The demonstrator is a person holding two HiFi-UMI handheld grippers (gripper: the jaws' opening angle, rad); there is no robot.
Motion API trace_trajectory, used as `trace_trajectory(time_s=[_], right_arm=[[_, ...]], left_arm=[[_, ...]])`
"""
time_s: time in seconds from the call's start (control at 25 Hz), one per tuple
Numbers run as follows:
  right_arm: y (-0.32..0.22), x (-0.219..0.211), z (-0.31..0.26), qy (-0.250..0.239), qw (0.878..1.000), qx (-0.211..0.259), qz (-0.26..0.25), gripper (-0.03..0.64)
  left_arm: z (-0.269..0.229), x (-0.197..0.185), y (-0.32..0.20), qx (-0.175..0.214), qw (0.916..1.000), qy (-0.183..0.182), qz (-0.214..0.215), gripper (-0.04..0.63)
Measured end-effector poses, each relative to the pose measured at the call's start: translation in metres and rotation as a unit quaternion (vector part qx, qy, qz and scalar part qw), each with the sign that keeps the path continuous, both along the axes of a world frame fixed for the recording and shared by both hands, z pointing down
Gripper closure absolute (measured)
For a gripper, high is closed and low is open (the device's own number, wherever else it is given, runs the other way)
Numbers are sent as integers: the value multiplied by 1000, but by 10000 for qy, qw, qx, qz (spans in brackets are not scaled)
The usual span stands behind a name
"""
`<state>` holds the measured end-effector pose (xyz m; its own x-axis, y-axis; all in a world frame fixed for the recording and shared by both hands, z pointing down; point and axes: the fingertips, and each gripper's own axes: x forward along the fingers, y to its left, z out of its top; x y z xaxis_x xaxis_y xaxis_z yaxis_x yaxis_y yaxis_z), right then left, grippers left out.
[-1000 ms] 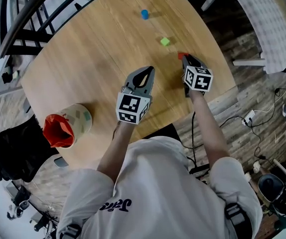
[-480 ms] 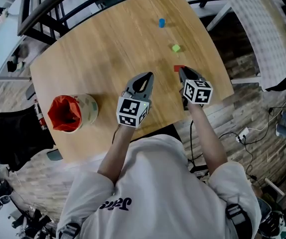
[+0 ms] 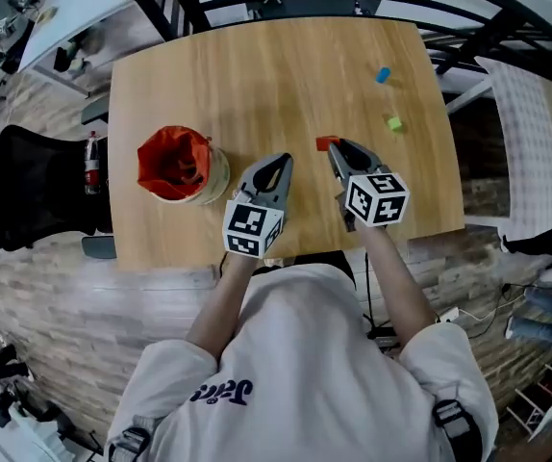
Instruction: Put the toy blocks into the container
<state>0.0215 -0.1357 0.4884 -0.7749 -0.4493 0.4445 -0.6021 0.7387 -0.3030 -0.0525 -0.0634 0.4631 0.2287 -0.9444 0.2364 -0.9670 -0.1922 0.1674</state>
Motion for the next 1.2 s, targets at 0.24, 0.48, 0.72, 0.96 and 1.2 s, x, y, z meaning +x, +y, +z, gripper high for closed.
trace_trajectory(time_s=[0.24, 0.48, 0.72, 0.96, 1.2], right_arm=[[50, -104, -49, -18, 9855, 866, -1460, 540], [103, -184, -73, -289, 9569, 1229, -2615, 540], [153, -241, -73, -68, 8998, 1707, -4014, 540], [189, -275, -44, 575, 8284, 1990, -5204, 538], [195, -287, -11, 1525, 7963, 2032, -5490, 538]], left_arm=[[-8, -78, 61, 41, 9951, 14, -988, 581], [-5, -128, 114, -4, 9853, 106, -1702, 581], [-3, -151, 150, 1, 9773, 123, -2116, 581], [-6, -162, 172, 124, 9713, 279, -2358, 581], [-8, -171, 181, 184, 9669, 305, -2528, 581]])
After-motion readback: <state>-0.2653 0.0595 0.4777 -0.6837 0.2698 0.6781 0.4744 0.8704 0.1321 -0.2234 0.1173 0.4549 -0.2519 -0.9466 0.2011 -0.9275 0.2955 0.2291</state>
